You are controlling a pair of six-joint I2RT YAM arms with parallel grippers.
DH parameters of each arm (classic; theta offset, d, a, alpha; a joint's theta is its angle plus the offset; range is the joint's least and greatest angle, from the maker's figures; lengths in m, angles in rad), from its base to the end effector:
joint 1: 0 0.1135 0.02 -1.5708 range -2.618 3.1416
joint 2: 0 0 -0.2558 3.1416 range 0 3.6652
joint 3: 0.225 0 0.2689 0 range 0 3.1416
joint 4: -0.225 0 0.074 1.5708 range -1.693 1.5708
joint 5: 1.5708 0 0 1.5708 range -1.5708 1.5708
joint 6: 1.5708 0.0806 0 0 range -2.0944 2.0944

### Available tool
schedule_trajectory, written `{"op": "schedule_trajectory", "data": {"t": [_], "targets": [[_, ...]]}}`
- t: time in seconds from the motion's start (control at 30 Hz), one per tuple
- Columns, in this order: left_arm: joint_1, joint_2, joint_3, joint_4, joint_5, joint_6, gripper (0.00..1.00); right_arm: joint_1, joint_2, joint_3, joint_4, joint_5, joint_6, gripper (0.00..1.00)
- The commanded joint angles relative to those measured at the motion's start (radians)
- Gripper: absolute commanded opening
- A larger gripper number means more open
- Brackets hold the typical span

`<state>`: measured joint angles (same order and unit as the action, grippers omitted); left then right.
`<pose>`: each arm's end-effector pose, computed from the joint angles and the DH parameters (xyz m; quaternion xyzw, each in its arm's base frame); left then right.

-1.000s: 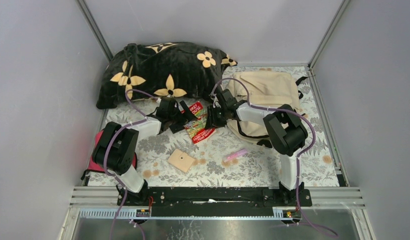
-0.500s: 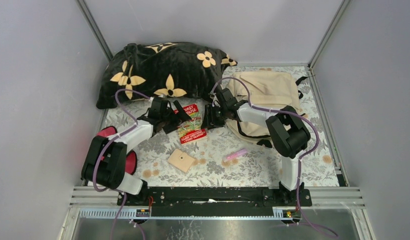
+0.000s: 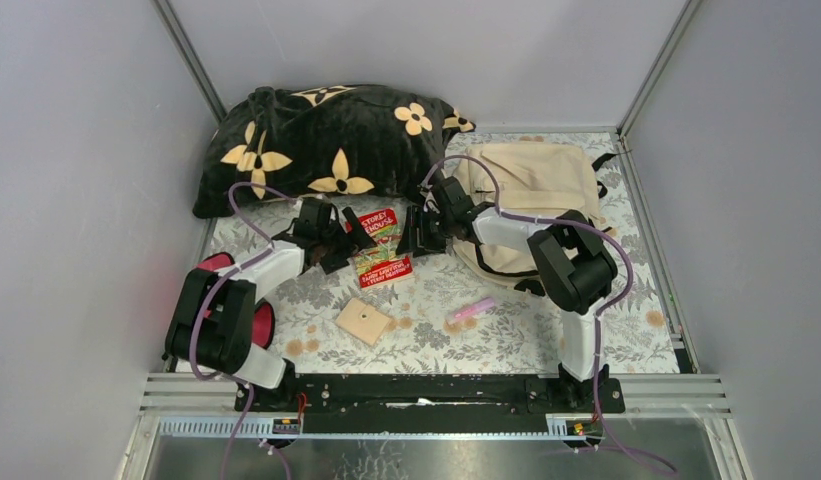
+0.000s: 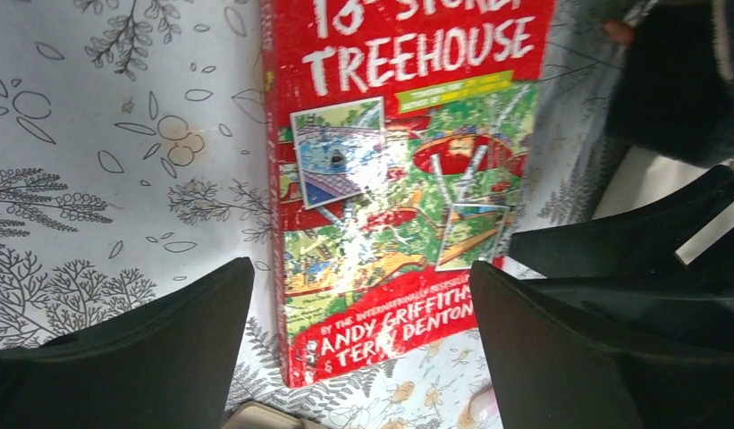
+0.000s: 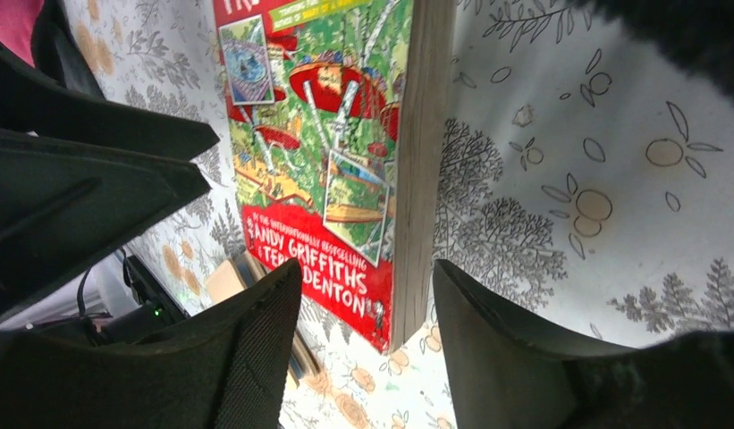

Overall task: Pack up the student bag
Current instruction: Pick up the book from the center of the board.

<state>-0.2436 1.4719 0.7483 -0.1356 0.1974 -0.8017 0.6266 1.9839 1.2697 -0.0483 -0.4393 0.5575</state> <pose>0.3173 -0.0951 0.1236 -0.2239 0.9062 -0.2531 0.2543 0.3576 0.3012 0.1199 -0.1166 0.8939 0.3804 0.2067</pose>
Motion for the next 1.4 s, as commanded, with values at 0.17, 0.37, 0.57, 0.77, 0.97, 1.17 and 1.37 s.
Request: {"op": "schedule_trajectory", "data": {"t": [0.17, 0.37, 0.57, 0.77, 0.97, 1.17, 1.37], "targets": [[0.003, 0.117, -0.026, 0.073, 0.043, -0.004, 0.96, 0.017, 0.094, 0.030, 0.102, -0.058, 0.069, 0.59], [0.003, 0.121, -0.032, 0.081, 0.050, -0.009, 0.96, 0.022, 0.077, 0.015, 0.113, -0.059, 0.082, 0.14], [0.009, 0.089, 0.007, 0.011, 0.023, 0.030, 0.96, 0.021, -0.002, -0.028, 0.118, -0.056, 0.087, 0.00], [0.097, -0.057, 0.025, -0.113, 0.058, 0.099, 0.99, 0.013, -0.118, -0.083, 0.133, -0.078, 0.102, 0.00], [0.221, -0.164, -0.010, -0.196, 0.239, 0.176, 0.99, -0.027, -0.209, -0.165, 0.234, -0.205, 0.164, 0.00], [0.240, -0.159, -0.075, -0.110, 0.443, 0.143, 0.99, -0.065, -0.280, -0.237, 0.369, -0.309, 0.255, 0.00], [0.239, -0.152, -0.140, 0.097, 0.589, 0.035, 0.99, -0.069, -0.298, -0.237, 0.442, -0.405, 0.308, 0.00]]}}
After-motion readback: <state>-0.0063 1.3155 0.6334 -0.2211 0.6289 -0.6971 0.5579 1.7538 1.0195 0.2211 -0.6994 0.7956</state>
